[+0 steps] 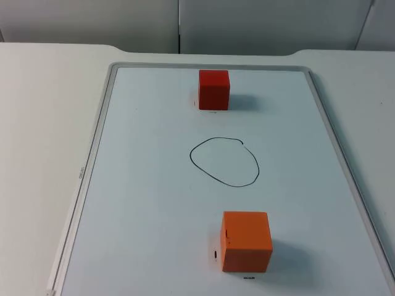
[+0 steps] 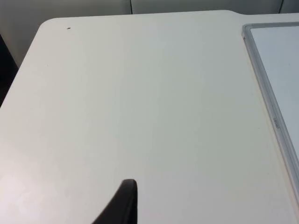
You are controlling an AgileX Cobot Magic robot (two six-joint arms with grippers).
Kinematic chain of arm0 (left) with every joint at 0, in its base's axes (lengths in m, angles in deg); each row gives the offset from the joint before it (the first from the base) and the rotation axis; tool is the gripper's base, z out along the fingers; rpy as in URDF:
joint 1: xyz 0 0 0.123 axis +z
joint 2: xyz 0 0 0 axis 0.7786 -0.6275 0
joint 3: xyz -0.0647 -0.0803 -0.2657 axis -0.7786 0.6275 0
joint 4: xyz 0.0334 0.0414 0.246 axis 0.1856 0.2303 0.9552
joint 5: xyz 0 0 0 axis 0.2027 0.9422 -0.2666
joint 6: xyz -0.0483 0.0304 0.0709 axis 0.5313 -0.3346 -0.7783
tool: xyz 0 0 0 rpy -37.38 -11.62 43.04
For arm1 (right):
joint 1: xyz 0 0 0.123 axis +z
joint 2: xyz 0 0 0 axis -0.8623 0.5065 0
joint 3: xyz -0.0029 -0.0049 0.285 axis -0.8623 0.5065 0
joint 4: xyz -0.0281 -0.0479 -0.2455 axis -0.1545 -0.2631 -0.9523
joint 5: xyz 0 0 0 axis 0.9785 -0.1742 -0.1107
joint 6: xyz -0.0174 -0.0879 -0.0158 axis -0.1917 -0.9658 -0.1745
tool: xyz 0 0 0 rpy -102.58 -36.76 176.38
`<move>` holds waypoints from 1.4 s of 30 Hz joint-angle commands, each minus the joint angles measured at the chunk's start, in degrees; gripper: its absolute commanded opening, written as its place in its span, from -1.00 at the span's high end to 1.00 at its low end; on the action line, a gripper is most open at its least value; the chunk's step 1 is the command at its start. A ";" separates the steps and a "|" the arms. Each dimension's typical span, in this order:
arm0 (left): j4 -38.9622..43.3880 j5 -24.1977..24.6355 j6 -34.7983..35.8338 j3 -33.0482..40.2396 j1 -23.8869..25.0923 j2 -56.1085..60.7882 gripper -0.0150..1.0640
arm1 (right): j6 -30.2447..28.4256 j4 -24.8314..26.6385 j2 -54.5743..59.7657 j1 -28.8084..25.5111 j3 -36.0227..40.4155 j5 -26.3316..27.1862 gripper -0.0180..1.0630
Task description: Pick up one cube with the left hand and another cube with the right hand. First place the cube in the right hand at the target position, then stack the cube in the left hand on top.
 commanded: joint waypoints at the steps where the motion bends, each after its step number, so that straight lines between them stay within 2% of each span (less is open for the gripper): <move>1: -0.43 -0.49 0.00 0.16 0.24 0.24 -0.98 | -0.39 0.30 -0.23 0.56 0.49 0.58 -0.98; 5: -0.43 -0.49 0.00 0.16 0.24 0.24 -0.98 | -0.39 0.30 -0.23 2.07 0.49 0.58 -0.98; 42: -0.43 -0.49 0.00 0.16 0.24 0.24 -0.98 | -0.39 0.30 -0.23 2.07 0.49 0.58 -0.98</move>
